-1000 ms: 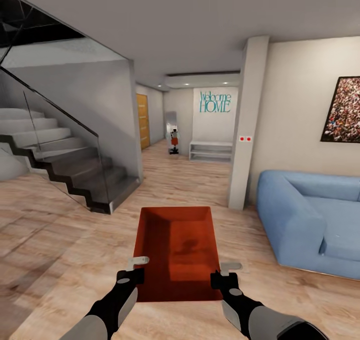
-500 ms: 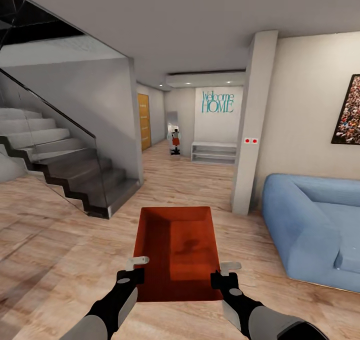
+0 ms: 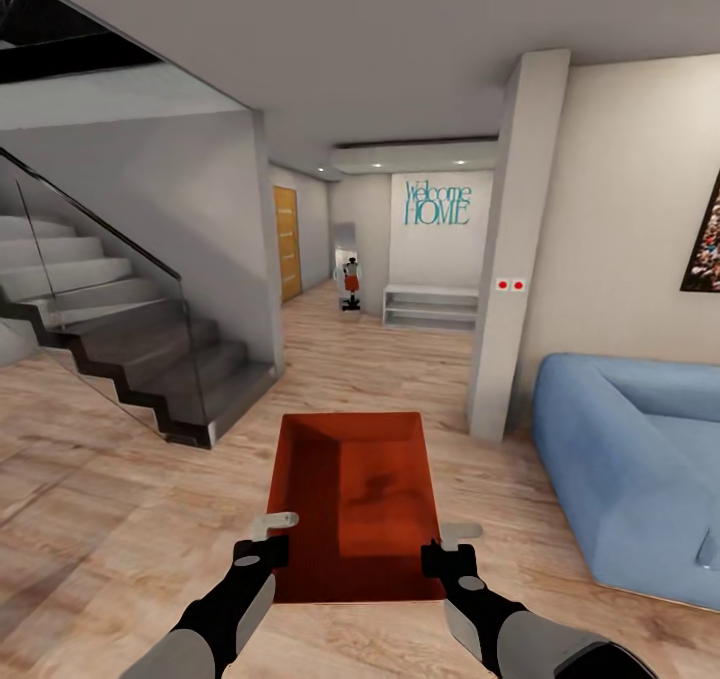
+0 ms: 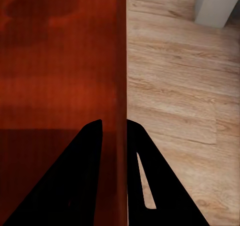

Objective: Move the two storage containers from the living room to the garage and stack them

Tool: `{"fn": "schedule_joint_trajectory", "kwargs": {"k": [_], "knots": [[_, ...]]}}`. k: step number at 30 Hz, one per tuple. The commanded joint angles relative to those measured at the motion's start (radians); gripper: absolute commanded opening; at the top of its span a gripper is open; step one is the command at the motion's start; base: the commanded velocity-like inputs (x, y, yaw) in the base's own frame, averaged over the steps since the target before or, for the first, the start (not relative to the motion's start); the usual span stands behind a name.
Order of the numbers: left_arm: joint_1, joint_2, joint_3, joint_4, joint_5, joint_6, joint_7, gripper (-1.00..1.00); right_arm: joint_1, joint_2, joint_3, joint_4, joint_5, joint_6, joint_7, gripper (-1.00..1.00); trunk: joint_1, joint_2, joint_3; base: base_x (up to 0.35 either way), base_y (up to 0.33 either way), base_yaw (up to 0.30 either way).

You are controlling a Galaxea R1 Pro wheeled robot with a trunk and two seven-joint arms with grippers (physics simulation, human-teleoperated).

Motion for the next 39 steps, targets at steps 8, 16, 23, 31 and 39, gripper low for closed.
{"fn": "schedule_joint_trajectory", "kwargs": {"k": [8,16,23,31,39], "knots": [[-0.001,0.044,0.015,-0.002,0.005,0.007,0.014,-1.0,0.0,0.0,-0.019,-0.002,0.01,0.003,-0.001,-1.0,0.001,-0.001,-0.002,0.322,0.0,0.0],[-0.001,0.044,0.015,-0.002,0.005,0.007,0.014,-1.0,0.0,0.0,-0.019,-0.002,0.01,0.002,-0.001,-1.0,0.001,-0.001,-0.002,0.322,0.0,0.0],[-0.001,0.044,0.015,-0.002,0.005,0.007,0.014,-1.0,0.0,0.001,-0.018,-0.002,0.013,0.002,-0.001,-1.0,0.001,-0.001,-0.002,0.322,0.0,0.0],[-0.001,0.045,0.015,-0.001,0.005,0.007,0.014,-1.0,0.0,0.002,-0.018,-0.002,0.016,0.002,-0.001,-1.0,0.001,-0.001,-0.002,0.322,0.0,0.0],[-0.001,0.045,0.015,-0.001,0.005,0.007,0.013,-1.0,0.0,0.001,-0.018,-0.002,0.016,0.002,-0.001,-1.0,0.001,-0.001,-0.002,0.322,0.0,0.0]]}}
